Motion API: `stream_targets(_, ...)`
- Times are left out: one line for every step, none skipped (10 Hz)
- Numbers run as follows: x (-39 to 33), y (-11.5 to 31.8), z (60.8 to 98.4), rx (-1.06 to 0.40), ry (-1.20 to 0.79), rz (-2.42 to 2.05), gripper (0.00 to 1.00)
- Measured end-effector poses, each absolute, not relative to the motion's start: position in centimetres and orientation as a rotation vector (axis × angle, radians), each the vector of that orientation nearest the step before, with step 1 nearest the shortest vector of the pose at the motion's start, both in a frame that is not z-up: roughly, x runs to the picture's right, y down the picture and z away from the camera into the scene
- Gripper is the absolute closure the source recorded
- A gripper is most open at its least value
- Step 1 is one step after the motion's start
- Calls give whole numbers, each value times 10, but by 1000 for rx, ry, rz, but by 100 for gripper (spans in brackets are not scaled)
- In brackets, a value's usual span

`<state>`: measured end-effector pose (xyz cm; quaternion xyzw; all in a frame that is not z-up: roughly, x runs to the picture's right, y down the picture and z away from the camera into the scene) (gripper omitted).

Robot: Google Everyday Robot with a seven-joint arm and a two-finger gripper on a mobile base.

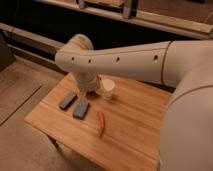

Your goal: Place the ceramic cup in the ceramic bowl

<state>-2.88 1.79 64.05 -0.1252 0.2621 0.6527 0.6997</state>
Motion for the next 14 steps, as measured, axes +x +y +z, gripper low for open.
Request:
stream_targets(-15,14,631,-241,606,1478,35)
stream_targets(-7,14,625,-219,621,1498,35)
stream_targets(6,17,621,-197,641,1528,35)
stream_targets(15,19,618,-185,649,1553,35)
stream_targets(24,21,617,-176,642,1589,35)
stream_targets(37,23,618,-171,612,1647,35)
stream_targets(47,25,619,-169,592,1680,35)
stream_targets(61,26,620,-166,564,1716,35)
stream_targets(70,25,621,-165,541,1728,35)
stream_targets(77,21,623,-162,515,1731,35)
stream_targets(86,15,628,-153,498,1725,35)
stream_targets(92,6,633,-146,488,1716,35)
stream_targets(94,-4,639,-145,476,1707,35)
stream_targets(94,-15,647,-151,459,1699,35)
